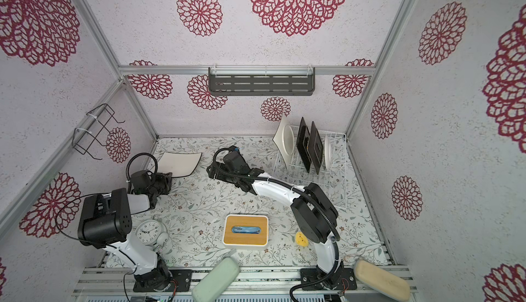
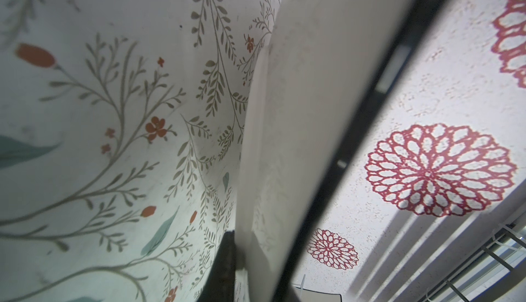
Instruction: Unload the plates from the dish rack
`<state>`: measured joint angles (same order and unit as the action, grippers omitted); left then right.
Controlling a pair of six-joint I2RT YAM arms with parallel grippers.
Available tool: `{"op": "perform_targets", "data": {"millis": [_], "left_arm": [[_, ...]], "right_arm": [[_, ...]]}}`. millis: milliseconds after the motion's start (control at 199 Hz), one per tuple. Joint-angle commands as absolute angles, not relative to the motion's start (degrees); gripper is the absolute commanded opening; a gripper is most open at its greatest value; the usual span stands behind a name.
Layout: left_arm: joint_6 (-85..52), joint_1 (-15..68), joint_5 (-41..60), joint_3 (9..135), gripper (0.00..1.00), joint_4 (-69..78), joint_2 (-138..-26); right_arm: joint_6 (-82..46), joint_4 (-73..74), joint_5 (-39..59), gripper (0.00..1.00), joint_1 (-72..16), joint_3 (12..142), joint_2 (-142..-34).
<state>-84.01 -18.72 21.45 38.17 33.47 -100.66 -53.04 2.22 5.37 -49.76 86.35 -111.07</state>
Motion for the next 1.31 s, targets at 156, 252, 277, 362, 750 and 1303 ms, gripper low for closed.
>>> {"op": "perform_targets", "data": {"millis": [156,252,277,362,750,1303], "left_arm": [[-82.27,-19.25,23.95,41.62,0.00,44.39,-99.18],[-81.92,-19.31,23.99,41.75,0.00,43.43,-99.24],[-81.93,-19.25,23.99,41.75,0.00,43.29,-99.23],[-81.83,-19.25,23.82,41.75,0.00,42.83,-99.35],[-80.88,-19.27,23.03,41.63,0.00,41.62,-99.36],[-80.86,-19.25,21.88,41.02,0.22,39.16,-99.23]], "right_arm": [[-51.48,2.16,5.48,0.87,-49.68,87.54,-110.04],[-51.50,2.10,5.50,0.87,-49.66,87.54,-110.00],[-51.45,2.07,5.51,0.87,-49.72,87.54,-109.97],[-51.29,1.97,5.42,0.87,-49.67,87.54,-109.93],[-51.19,2.07,5.31,0.87,-49.67,87.01,-110.24],[-50.86,1.41,5.00,0.87,-49.67,87.01,-110.17]]}}
